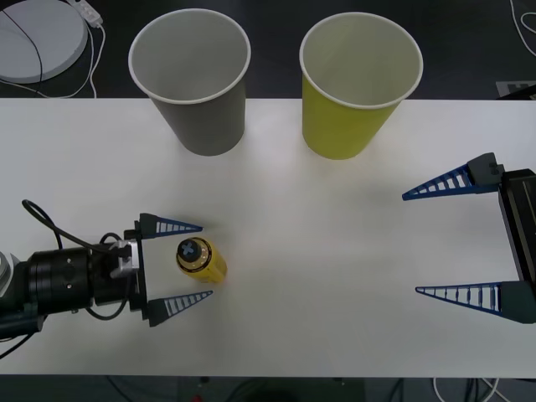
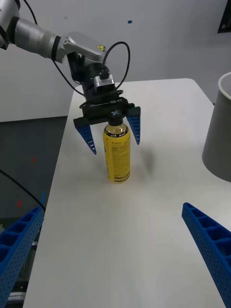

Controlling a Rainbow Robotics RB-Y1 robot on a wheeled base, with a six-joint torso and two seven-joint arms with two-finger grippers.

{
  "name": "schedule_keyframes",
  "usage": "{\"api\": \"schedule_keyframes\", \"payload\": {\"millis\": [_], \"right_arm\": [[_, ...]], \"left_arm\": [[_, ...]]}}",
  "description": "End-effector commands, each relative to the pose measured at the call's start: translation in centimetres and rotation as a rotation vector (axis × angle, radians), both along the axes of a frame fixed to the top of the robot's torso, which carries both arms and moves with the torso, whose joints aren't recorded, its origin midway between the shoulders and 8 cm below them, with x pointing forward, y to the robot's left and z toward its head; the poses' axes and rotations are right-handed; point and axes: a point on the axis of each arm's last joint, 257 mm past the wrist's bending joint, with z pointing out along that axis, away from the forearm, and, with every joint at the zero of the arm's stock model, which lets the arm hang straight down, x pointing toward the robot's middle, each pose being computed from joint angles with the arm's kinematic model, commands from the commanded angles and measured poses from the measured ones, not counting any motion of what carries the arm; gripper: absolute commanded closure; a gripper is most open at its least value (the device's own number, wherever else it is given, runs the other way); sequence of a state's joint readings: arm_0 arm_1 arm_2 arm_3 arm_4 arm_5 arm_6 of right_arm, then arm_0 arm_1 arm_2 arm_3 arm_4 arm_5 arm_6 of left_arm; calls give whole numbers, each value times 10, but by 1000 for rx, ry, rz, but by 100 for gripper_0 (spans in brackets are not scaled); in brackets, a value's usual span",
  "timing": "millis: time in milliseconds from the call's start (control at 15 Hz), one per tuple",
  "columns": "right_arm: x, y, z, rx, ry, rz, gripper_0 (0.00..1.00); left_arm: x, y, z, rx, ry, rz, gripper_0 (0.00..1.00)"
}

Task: Put the can into the green bin and the plastic bottle into the gray bin

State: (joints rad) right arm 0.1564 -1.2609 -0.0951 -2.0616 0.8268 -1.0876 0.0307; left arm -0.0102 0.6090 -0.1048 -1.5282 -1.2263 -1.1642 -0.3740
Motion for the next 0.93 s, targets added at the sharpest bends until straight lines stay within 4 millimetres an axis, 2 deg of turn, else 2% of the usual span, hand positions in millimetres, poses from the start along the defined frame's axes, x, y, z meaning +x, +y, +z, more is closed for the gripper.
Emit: {"api": "schedule_keyframes", "payload": {"millis": [67, 333, 867, 933], "right_arm": [[0, 0, 0, 0, 0, 0, 0], [0, 0, 0, 0, 0, 0, 0], [0, 0, 0, 0, 0, 0, 0], [0, 0, 0, 0, 0, 0, 0]], "left_arm": [[1, -10, 1, -19, 7, 1, 0], [1, -23, 1, -54, 54, 8, 0], [11, -24, 2, -41, 41, 22, 0], [9, -26, 2, -41, 42, 18, 20]]}}
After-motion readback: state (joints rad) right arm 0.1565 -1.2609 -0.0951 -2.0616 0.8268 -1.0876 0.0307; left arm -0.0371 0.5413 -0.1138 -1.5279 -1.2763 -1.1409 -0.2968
